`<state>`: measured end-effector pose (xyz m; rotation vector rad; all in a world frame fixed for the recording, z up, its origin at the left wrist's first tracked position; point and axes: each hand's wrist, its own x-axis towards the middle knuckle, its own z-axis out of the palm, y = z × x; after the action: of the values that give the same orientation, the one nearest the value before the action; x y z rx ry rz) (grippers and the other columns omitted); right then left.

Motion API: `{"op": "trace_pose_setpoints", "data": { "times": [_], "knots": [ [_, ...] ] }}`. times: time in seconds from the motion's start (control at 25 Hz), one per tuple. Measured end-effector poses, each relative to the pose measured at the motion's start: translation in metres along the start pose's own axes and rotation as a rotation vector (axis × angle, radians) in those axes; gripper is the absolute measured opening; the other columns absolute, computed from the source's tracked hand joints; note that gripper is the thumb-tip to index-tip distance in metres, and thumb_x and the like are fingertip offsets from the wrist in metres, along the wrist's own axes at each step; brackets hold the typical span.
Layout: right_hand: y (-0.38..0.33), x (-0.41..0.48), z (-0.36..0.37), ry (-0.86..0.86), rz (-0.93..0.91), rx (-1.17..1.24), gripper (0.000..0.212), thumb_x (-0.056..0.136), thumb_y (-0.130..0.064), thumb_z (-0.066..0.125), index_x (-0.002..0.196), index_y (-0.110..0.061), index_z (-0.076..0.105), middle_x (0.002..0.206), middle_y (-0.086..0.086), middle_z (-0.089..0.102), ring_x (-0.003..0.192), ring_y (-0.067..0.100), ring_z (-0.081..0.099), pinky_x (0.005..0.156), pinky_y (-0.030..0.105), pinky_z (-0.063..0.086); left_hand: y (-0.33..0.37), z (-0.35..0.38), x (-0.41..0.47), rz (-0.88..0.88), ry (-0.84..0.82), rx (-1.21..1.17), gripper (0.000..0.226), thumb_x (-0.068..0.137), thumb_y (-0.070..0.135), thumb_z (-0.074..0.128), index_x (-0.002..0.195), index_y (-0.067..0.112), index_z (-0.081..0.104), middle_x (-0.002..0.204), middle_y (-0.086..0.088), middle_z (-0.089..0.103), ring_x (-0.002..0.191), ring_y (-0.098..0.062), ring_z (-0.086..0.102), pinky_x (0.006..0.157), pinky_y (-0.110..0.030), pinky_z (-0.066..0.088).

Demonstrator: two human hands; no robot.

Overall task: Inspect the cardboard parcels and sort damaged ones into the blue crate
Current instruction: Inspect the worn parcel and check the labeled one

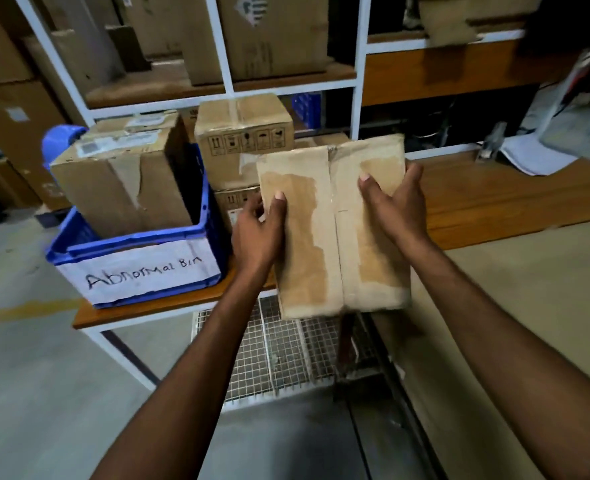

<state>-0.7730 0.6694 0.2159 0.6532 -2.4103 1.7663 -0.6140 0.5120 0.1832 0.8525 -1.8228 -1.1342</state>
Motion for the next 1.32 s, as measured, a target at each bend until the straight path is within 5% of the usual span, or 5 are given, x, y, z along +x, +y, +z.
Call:
{"op": "trace_pose_setpoints", "data": {
  "times": [0.4,0.56,0.8,1.08,1.32],
  "knots": [
    [0.023,0.071,0.013,-0.023,-0.183,-0.075,0.057,0.105,-0.046,0.053,0.155,-0.033,0.031,0.131,0.001,0.064,0.106,0.012,0.059,0.077,0.026,0.048,0.009,0.06,0.059,0.052,-0.057,-0.081,0.065,0.094,0.069,0.056,0.147,0.047,0.024,0.149,0.0,0.048,0.127,-0.018,0.054,0.106,-0.044,0.046],
    [0.019,0.094,0.019,0.025,-0.114,-0.056,0.034,0.107,-0.041,0.048,0.132,-0.018,0.046,0.083,-0.017,0.054,0.069,0.012,0.058,0.051,0.025,0.04,0.021,0.077,0.094,0.041,-0.015,-0.052,0.071,0.088,0.075,0.06,0.145,0.044,0.031,0.153,-0.002,0.044,0.136,-0.027,0.049,0.112,-0.051,0.042],
    [0.026,0.096,0.036,0.163,-0.131,-0.031,0.045,0.097,-0.044,0.067,0.129,-0.02,0.047,0.103,-0.01,0.061,0.081,0.006,0.061,0.052,0.006,0.038,0.018,0.087,0.12,0.134,0.067,0.022,0.06,0.087,0.069,0.066,0.13,0.031,0.047,0.128,0.003,0.056,0.111,-0.017,0.059,0.093,-0.047,0.056],
    [0.019,0.1,0.06,0.223,-0.068,-0.18,0.076,0.076,-0.063,0.079,0.129,-0.031,0.035,0.113,-0.01,0.057,0.097,0.019,0.063,0.076,0.042,0.059,0.016,0.101,0.125,0.181,0.087,0.138,0.086,0.072,0.081,0.071,0.135,0.032,0.037,0.134,0.003,0.048,0.115,-0.018,0.055,0.087,-0.033,0.043],
    [0.027,0.111,0.046,0.216,-0.121,-0.211,0.043,0.102,-0.055,0.053,0.126,-0.02,0.048,0.081,-0.019,0.055,0.065,-0.001,0.053,0.049,0.009,0.032,0.016,0.103,0.135,0.135,0.11,0.085,0.072,0.085,0.077,0.063,0.132,0.026,0.046,0.134,0.002,0.052,0.109,-0.013,0.054,0.086,-0.033,0.049]
  ]
}}
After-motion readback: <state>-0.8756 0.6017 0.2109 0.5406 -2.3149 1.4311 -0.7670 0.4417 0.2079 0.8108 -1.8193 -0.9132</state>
